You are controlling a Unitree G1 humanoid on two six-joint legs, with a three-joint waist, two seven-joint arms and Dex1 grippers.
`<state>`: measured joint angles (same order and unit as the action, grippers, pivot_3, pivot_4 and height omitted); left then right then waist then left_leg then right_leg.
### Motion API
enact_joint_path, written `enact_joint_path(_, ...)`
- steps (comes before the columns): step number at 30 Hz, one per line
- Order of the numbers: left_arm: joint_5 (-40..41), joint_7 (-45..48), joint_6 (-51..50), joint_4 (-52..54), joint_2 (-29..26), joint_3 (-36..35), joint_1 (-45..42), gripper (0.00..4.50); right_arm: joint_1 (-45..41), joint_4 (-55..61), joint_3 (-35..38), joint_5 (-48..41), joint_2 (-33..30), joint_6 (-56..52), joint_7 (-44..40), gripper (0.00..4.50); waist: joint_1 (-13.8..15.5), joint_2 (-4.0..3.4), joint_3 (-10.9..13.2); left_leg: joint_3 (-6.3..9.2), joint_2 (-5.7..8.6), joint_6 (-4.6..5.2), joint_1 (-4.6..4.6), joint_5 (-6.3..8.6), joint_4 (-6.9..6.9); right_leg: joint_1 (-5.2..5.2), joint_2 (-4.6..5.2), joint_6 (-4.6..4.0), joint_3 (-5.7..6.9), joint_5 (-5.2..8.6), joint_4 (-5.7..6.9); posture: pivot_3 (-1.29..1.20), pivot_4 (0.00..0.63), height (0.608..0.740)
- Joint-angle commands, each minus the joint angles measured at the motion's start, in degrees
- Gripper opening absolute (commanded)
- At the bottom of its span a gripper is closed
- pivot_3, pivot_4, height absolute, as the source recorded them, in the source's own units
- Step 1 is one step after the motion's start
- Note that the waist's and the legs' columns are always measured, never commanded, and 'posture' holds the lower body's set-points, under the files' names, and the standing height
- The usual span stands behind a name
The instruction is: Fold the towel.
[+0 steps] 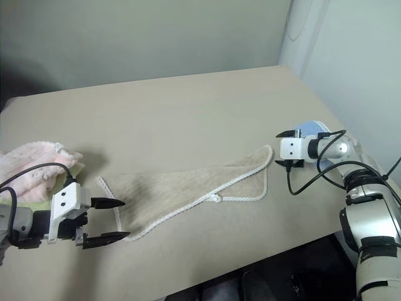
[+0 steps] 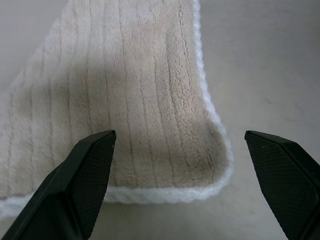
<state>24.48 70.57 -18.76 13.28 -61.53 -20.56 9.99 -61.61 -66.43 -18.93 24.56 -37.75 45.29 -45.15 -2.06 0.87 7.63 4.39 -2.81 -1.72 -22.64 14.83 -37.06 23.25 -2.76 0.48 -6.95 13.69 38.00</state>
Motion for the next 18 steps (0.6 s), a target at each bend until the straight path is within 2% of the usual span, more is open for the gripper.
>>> enact_joint_path(1, -0.04, -1.19, 0.30, 0.60, 1.44, -0.65, 0.36, 4.50, -1.59, -0.76, -0.64, 1.16, 0.33, 2.11, 2.71, 4.21, -0.01, 0.00, 0.00, 0.00, 0.00, 0.00, -0.05, 0.01, 0.00, 0.03, 0.00, 0.00, 0.00, 0.00, -0.01, 0.00, 0.150, 0.740)
enact_joint_path(5, -0.04, -2.62, -0.13, 1.74, 3.04, -2.04, 2.55, 4.50, -1.98, -1.38, -1.63, 2.53, 0.77, 3.70, 4.32, 4.21, 0.01, 0.00, 0.00, 0.02, -0.03, -0.01, -0.43, 0.01, -0.03, 0.34, 0.00, 0.00, 0.08, 0.00, -0.02, 0.00, 0.150, 0.740)
enact_joint_path(8, 0.23, -3.44, -0.40, 2.75, 3.76, -3.12, 4.22, 4.50, -2.42, -1.75, -1.41, 2.37, 0.94, 4.29, 4.57, 3.61, 0.00, 0.00, 0.00, 0.03, -0.06, -0.02, -0.50, 0.01, -0.02, 0.41, 0.00, 0.00, 0.11, 0.00, -0.02, 0.00, 0.150, 0.740)
enact_joint_path(18, 0.69, -5.67, -0.67, 3.84, 5.46, -5.41, 6.56, 4.50, -2.42, -1.66, -0.51, 0.81, -0.32, 6.45, 2.30, 0.02, 0.09, 0.00, -0.01, 0.03, -0.08, -0.02, -0.51, 0.00, -0.04, 0.40, 0.00, 0.00, 0.13, 0.00, -0.01, 0.00, 0.150, 0.740)
